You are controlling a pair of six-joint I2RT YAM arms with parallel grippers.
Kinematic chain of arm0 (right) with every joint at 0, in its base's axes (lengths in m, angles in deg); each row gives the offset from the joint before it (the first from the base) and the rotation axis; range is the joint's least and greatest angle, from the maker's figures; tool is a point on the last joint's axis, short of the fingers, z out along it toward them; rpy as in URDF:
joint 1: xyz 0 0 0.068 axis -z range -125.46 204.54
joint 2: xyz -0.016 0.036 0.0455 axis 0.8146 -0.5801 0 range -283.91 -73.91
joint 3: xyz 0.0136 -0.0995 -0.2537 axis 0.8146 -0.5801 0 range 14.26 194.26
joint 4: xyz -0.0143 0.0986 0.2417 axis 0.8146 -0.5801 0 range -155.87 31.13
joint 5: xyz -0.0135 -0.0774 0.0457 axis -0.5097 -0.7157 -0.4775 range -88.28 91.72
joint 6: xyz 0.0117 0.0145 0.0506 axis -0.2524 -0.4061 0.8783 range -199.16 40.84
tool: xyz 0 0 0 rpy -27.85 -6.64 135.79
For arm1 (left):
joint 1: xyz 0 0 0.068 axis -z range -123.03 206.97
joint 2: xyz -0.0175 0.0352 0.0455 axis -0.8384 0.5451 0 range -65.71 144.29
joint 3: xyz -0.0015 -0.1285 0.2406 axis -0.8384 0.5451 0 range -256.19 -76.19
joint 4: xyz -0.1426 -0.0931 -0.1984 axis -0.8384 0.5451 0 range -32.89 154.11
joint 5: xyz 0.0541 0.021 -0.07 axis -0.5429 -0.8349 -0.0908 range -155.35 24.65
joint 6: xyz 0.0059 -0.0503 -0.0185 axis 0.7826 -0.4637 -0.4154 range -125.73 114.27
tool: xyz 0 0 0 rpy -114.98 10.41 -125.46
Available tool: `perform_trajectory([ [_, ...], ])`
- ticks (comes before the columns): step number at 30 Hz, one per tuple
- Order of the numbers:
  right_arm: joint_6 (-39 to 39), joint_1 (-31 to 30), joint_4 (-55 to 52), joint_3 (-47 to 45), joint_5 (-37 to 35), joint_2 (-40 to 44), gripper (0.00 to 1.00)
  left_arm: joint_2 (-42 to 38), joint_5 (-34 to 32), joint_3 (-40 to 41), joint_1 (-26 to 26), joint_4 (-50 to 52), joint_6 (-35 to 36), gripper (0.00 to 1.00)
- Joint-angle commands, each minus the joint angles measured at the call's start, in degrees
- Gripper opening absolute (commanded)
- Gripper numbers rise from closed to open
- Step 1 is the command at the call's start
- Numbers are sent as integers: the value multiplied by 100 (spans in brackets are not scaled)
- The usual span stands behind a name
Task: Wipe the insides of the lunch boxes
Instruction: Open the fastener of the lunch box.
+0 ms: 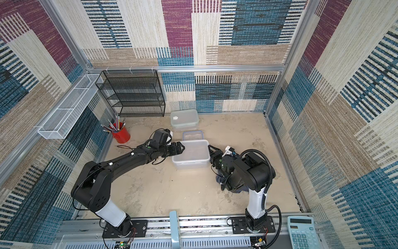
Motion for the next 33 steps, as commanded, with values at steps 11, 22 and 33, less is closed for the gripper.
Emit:
perform_trajectory([
  [11,-1039,-368,-256,208,527,461,0,58,604,66,156,452,109,85],
  [22,-1801,-624,-1388,429,-40,763,0,26,535,184,179,477,88,85],
  [33,-2395,-732,-2243,681,-490,1000,0,13,494,268,197,451,71,85],
])
